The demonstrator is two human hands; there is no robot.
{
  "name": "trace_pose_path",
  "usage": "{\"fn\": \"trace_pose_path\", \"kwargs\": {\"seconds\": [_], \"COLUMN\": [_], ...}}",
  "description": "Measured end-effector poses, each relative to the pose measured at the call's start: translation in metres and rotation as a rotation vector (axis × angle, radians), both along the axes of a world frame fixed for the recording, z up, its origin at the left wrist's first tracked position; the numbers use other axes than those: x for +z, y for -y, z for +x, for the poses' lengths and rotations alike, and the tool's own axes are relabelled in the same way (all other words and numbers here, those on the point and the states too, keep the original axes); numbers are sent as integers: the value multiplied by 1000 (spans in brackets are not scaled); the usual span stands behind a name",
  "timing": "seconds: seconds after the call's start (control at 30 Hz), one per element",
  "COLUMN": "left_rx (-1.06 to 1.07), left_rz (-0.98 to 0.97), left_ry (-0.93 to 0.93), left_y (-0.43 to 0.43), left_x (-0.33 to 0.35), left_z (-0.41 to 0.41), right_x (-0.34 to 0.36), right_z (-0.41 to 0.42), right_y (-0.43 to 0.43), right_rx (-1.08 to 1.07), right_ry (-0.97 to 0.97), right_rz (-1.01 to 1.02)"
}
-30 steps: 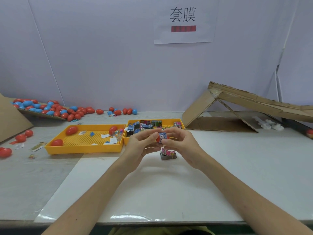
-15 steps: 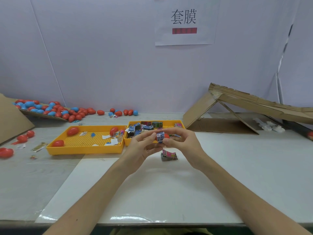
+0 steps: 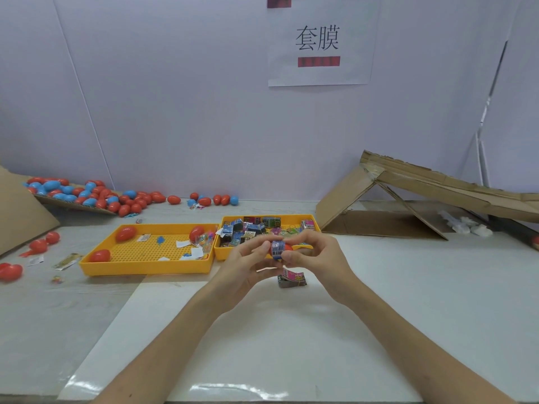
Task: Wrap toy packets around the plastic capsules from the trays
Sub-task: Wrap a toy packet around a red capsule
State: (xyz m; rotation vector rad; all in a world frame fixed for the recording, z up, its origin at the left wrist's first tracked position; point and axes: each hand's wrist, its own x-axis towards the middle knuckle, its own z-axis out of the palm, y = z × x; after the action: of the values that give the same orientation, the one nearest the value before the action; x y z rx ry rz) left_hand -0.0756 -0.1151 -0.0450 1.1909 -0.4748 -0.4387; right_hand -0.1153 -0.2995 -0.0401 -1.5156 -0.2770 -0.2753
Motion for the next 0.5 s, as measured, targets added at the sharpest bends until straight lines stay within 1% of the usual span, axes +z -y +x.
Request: {"fn": "trace_pose_path", "kwargs": {"seconds": [0.1,0.2,0.33,0.43,0.5], "left_rx": [55,143,207,262,336], "left_rz": [11,50,89,105,95], "left_ry": [13,36,76,117,148], "left_y": [1,3,4,4,3], "left_x": [0,2,3,1,2], "left_z": [1,2,1,4,6], "right_x": [2,4,7,7,7], "right_z": [1,2,1,0,1], "right_y": [0,2,5,5,4], "right_rx": [-16,-32,2,22,17], "right_ry": [-20,-46,-76,-94,-117], "right_rz": [-33,-134,-193,-145,-19]}}
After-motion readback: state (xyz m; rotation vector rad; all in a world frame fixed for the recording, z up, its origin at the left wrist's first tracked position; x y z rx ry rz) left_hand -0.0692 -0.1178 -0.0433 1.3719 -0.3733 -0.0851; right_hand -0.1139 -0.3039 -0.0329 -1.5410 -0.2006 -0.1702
